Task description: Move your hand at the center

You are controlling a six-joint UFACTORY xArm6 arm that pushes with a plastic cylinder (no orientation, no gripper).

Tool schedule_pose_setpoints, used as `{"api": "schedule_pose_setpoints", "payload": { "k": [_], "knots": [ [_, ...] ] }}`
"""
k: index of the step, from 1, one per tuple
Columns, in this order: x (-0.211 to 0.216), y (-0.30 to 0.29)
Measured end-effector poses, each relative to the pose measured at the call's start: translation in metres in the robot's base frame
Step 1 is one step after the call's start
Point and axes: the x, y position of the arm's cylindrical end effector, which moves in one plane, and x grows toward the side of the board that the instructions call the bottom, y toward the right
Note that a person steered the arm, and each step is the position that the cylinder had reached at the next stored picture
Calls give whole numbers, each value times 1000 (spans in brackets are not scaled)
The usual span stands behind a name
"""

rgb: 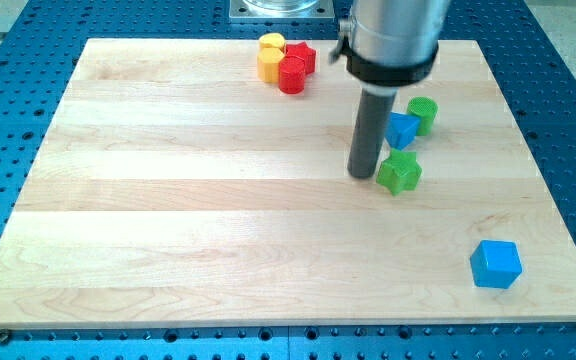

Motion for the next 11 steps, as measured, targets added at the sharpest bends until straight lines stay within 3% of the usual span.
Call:
{"api": "schedule_pose_setpoints", "payload": {
  "k": [1, 3, 5, 6, 8, 9, 10, 11],
  "knots": [
    [7, 37],
    [87, 73],
    [118, 5],
    [130, -66],
    [42, -86],
    [18, -86],
    [14, -155],
    [-13, -135]
  ]
}}
